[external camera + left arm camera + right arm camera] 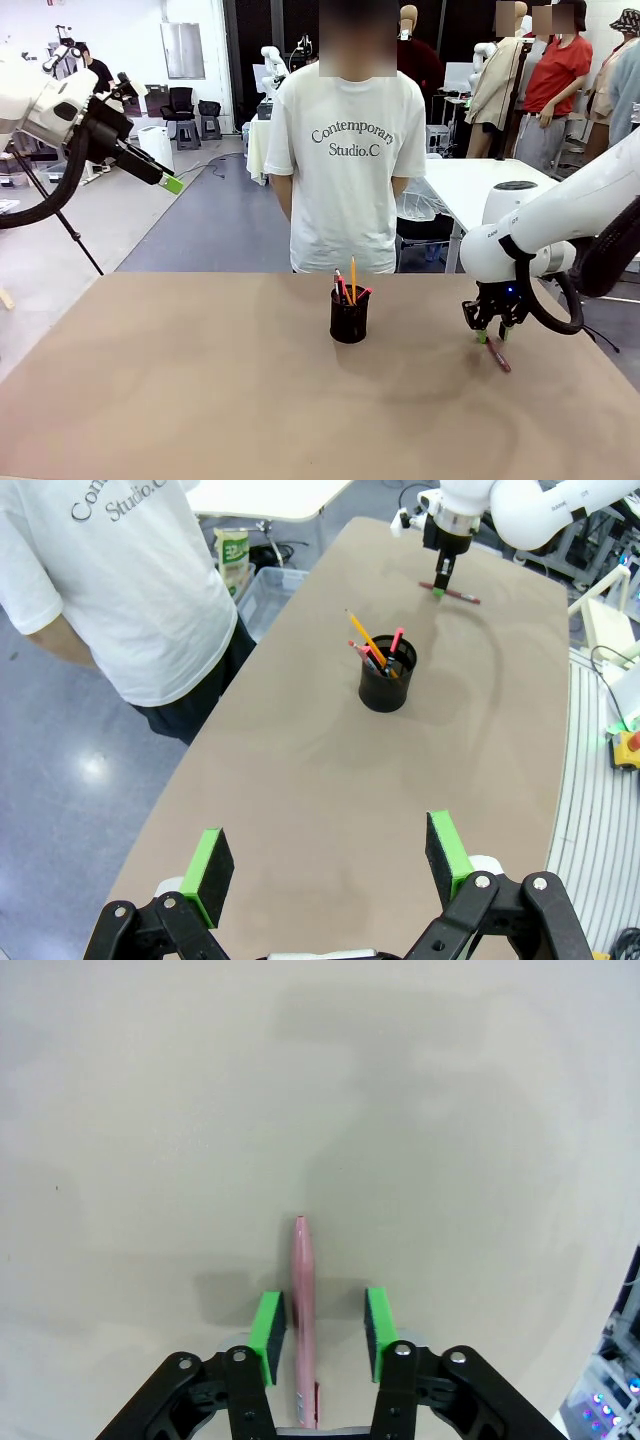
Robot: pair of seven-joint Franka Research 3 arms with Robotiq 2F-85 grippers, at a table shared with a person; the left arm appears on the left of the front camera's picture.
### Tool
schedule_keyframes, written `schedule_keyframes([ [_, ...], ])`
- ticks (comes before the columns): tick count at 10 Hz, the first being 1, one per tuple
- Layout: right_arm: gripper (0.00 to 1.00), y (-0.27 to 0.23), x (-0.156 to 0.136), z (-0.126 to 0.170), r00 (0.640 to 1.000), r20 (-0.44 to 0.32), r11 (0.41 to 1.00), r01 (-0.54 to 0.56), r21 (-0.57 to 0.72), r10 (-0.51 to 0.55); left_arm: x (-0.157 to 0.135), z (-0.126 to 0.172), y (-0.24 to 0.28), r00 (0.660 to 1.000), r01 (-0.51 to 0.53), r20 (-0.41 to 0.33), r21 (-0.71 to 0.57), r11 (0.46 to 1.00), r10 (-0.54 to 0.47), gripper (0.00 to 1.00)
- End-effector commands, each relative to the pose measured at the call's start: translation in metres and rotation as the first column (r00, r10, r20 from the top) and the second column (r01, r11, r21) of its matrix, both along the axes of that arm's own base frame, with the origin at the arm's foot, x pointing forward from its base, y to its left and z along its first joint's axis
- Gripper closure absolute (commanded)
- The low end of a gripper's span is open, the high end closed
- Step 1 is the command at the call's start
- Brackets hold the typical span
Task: Place the pens into the pen holder.
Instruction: Pick up a writing instrument from the table and place it into the Pen holder.
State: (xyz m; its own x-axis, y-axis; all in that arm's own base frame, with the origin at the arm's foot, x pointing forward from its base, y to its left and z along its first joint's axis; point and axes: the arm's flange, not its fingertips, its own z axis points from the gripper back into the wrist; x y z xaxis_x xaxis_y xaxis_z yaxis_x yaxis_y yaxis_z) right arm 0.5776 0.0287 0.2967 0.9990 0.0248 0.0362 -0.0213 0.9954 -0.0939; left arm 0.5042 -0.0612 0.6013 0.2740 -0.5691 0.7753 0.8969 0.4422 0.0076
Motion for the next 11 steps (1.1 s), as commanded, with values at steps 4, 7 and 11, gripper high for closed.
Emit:
schedule_keyframes([
  [4, 1.0, -0.003, -0.004, -0.006, 0.999, -0.001, 0.999, 0.041, 0.032, -0.041, -0.001, 0.001, 0.001, 1.0, -0.008, -0.009, -0.009, 1.0, 0.008, 0.0],
  [7, 1.0, -0.004, -0.003, -0.006, 0.999, -0.005, 0.997, 0.047, 0.06, -0.047, -0.001, 0.001, 0.001, 1.0, -0.008, -0.009, -0.009, 1.0, 0.008, 0.0],
  [11, 1.0, -0.002, 0.0, 0.027, 0.999, 0.028, 0.985, -0.023, 0.171, 0.018, -0.001, 0.001, 0.001, 1.0, -0.008, -0.009, -0.009, 1.0, 0.008, 0.0],
])
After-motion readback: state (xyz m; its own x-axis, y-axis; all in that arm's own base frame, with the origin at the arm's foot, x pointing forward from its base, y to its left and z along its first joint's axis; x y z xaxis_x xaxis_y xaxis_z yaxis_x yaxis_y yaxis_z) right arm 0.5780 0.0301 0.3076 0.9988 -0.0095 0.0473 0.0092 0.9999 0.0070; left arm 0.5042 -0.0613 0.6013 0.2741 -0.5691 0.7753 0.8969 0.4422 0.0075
